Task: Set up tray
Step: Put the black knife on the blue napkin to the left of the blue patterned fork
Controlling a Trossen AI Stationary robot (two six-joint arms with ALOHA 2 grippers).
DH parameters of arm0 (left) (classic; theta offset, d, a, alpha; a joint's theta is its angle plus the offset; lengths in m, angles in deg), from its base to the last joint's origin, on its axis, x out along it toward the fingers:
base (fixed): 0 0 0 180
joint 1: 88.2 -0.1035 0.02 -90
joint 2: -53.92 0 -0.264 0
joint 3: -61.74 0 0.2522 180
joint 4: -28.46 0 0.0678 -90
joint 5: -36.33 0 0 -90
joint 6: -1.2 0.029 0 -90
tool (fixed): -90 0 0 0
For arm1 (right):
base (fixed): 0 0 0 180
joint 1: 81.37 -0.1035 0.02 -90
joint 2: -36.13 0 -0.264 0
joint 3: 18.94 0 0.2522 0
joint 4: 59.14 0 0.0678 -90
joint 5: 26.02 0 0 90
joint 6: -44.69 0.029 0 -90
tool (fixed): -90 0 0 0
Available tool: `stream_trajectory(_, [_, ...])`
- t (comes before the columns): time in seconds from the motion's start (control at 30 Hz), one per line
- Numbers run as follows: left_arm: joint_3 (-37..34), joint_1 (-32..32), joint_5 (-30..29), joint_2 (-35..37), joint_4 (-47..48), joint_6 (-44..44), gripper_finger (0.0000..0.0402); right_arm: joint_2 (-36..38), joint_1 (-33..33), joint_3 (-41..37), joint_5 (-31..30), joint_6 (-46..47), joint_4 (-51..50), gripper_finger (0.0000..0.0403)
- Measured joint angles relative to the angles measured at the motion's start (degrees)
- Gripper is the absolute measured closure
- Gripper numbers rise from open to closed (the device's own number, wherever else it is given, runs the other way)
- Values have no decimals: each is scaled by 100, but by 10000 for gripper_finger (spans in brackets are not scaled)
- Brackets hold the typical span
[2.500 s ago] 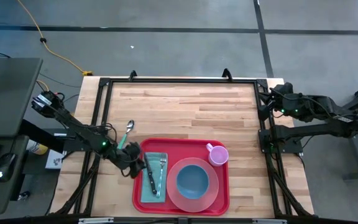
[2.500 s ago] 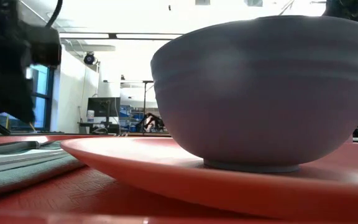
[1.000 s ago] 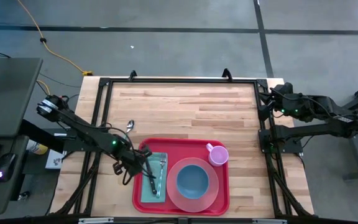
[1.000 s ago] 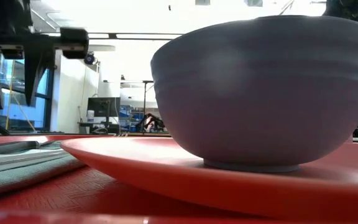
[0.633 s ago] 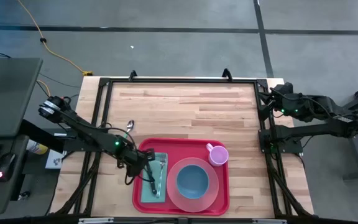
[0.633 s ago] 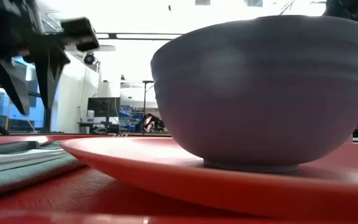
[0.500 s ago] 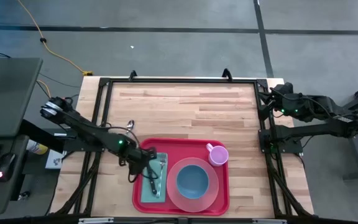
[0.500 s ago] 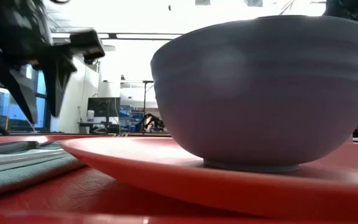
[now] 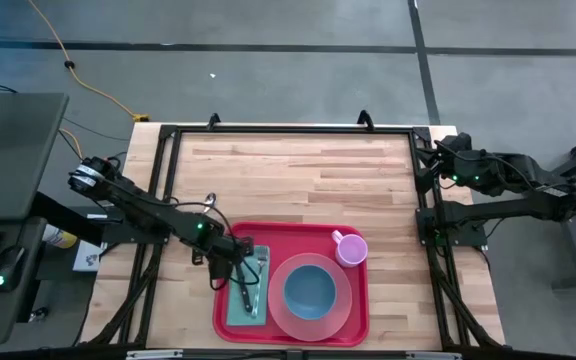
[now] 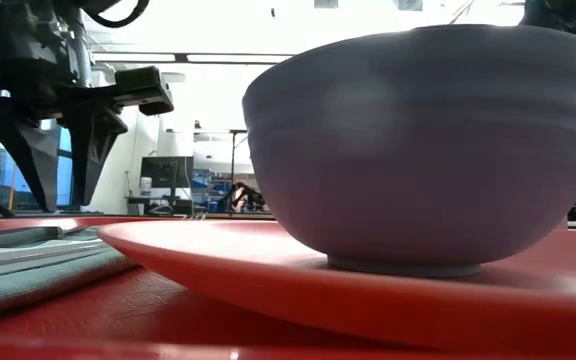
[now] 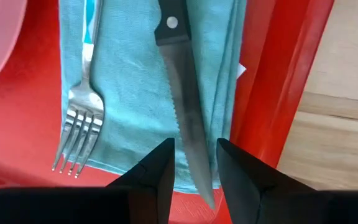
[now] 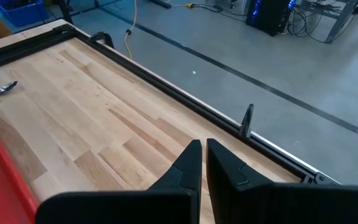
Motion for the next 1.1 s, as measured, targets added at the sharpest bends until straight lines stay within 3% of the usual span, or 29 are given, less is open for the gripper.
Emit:
stream_trajectory(0.37, [49, 0, 176, -242, -181, -38, 252, 0, 0, 0, -7, -26, -2, 403])
stream_trajectory(0.67, [783, 77, 271, -249, -192, -85, 252, 0, 0, 0, 15, -26, -2, 403])
stream_trajectory(0.93, [915, 1089, 445, -267, -129, -928, 252, 0, 0, 0, 17, -27, -4, 403])
stream_trajectory(1.1, [915, 1526, 57, -457, -242, -949, 252, 0, 0, 0, -2, -116, -6, 403])
